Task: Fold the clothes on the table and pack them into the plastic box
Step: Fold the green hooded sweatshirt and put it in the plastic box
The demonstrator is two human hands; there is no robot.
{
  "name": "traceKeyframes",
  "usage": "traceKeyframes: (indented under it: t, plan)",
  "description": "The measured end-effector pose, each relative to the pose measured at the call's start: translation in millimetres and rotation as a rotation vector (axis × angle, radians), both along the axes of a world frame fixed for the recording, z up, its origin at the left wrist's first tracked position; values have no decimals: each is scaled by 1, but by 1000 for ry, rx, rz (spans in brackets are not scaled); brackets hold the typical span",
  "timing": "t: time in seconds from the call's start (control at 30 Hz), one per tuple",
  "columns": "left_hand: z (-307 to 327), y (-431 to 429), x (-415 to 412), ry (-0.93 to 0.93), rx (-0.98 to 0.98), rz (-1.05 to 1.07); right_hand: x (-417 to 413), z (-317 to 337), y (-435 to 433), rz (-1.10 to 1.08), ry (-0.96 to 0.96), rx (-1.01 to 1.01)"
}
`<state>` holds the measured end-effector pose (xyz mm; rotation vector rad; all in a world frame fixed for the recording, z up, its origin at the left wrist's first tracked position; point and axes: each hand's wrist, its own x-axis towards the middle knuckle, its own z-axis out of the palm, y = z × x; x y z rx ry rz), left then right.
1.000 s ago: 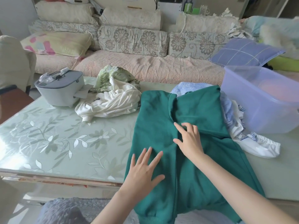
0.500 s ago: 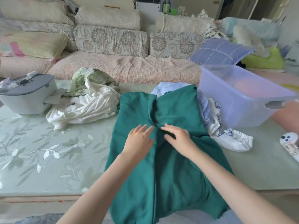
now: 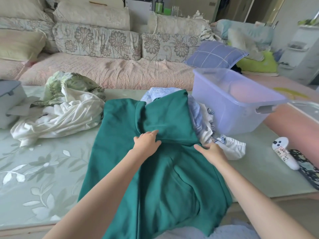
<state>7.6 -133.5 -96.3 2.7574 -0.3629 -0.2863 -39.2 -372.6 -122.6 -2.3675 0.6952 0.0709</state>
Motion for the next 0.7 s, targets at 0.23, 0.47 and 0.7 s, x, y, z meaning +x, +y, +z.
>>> traceKeyframes:
  t: [0.23, 0.47, 0.7]
  plan:
    - [4, -1, 13, 9, -83, 47, 22, 6, -2, -108, -112, 399]
    - [-5, 4, 4, -20, -24, -9, 23, -3, 6, -104, -130, 103]
    - [-8, 7, 8, 3, -53, 15, 22, -4, 9, -91, -191, 100]
